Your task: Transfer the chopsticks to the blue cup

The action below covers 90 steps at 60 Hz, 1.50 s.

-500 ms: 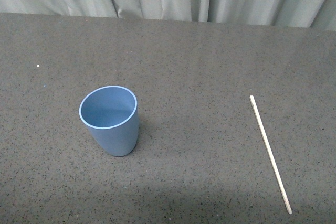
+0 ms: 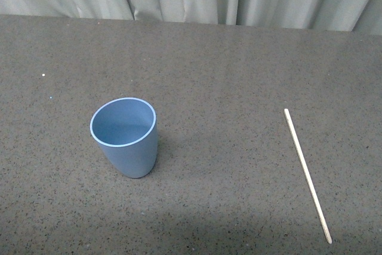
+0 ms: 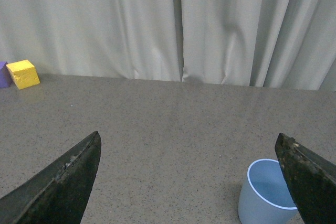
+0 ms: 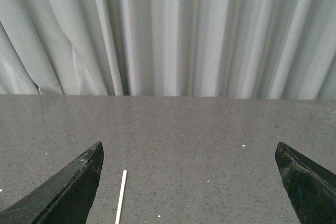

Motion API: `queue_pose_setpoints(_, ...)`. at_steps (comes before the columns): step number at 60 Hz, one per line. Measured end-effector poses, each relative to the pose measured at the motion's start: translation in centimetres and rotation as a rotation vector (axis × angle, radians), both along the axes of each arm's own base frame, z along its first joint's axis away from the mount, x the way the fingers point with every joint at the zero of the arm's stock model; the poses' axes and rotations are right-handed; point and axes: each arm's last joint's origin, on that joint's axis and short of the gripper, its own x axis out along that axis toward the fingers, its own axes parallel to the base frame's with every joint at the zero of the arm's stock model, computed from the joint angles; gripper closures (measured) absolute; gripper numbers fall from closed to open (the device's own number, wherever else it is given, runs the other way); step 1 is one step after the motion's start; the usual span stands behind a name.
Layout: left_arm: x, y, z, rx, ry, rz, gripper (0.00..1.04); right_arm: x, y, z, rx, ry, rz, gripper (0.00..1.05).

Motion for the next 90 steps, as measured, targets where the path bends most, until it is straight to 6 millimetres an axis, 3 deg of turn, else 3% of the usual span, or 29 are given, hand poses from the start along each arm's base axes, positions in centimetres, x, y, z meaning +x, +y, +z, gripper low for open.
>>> queue_pose_setpoints(36, 0.0, 0.0, 0.0, 0.000, 0.000, 0.000, 0.07, 0.0, 0.0, 0.0, -0.001, 0.000, -0.005, 0.09)
queue_pose_setpoints(42, 0.0, 0.0, 0.0, 0.000, 0.000, 0.002, 0.07, 0.5, 0.0, -0.3, -0.184, 0.098, -0.167, 0.09)
queue_pose_setpoints(45, 0.0, 0.0, 0.0, 0.000, 0.000, 0.000, 0.07, 1.0, 0.0, -0.4, -0.230, 0.157, -0.152, 0.09)
queue_pose_setpoints(60, 0.0, 0.0, 0.0, 0.000, 0.000, 0.000, 0.07, 7.5, 1.1, -0.7, -0.166, 0.468, 0.050, 0.09)
queue_pose_setpoints(81, 0.0, 0.0, 0.0, 0.000, 0.000, 0.000, 0.07, 15.4, 3.6, -4.9, -0.074, 0.862, 0.145, 0.09)
queue_pose_setpoints(90, 0.0, 0.0, 0.0, 0.000, 0.000, 0.000, 0.07, 17.6, 4.6, -6.6, -0.066, 0.970, 0.166, 0.09)
